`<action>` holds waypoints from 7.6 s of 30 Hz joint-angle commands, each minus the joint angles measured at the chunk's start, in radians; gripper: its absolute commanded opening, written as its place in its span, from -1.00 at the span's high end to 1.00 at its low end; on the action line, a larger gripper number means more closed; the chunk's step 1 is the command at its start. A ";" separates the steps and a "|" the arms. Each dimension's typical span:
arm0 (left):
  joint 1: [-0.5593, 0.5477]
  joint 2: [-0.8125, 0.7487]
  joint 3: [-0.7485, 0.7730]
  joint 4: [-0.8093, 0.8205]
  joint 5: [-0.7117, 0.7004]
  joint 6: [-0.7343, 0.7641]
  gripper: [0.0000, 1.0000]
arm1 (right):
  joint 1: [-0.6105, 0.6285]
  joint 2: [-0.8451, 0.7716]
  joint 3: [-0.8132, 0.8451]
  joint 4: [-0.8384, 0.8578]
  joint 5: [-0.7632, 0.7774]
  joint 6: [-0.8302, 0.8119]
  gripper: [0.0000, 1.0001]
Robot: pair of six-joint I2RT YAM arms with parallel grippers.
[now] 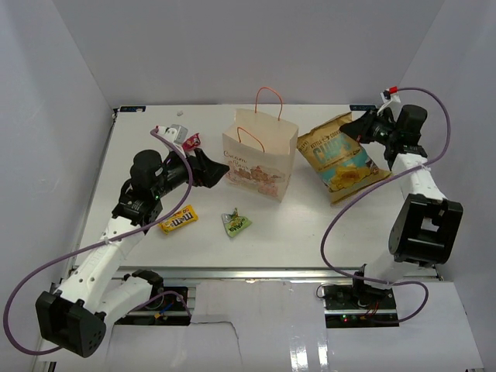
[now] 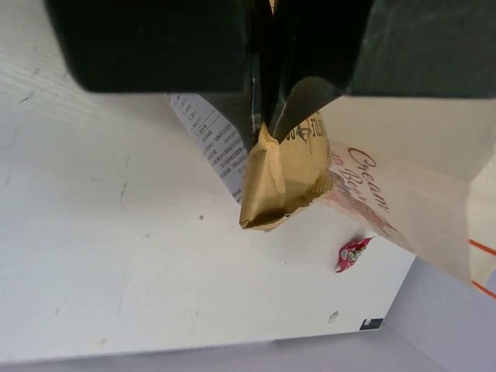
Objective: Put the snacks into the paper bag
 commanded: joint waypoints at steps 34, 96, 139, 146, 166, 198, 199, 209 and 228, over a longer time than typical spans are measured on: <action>-0.001 0.186 0.324 0.214 0.004 -0.119 -0.96 | 0.439 -0.075 0.862 -0.056 0.355 -0.073 0.85; 0.054 0.184 0.312 0.200 -0.137 0.142 -0.96 | 0.732 0.176 0.726 0.170 0.401 0.102 0.85; 0.067 -0.007 0.134 0.035 -0.189 0.101 -0.96 | 0.624 -0.134 0.367 0.024 0.029 -0.332 -0.84; 0.067 -0.009 0.157 -0.241 -0.206 -0.019 -0.96 | 0.579 -0.240 0.339 -0.668 -0.321 -0.989 -0.86; -0.295 0.429 -0.037 -0.379 -0.471 -0.605 -0.61 | 0.564 -0.383 -0.342 -0.568 0.117 -0.877 -0.76; -0.477 0.021 0.106 -0.411 -0.714 -0.130 0.76 | 0.498 -0.415 -0.336 -0.612 0.018 -0.941 -0.75; -0.473 -0.001 0.138 -0.398 -0.718 -0.102 0.75 | 0.498 -0.410 -0.331 -0.612 0.016 -0.946 -0.75; -0.402 0.365 0.824 -0.321 -0.696 0.226 0.74 | 0.498 -0.384 -0.285 -0.608 0.004 -0.944 -0.74; -0.191 0.718 0.996 -0.329 -0.195 0.237 0.47 | 0.442 -0.481 -0.361 -0.600 0.019 -0.938 -0.74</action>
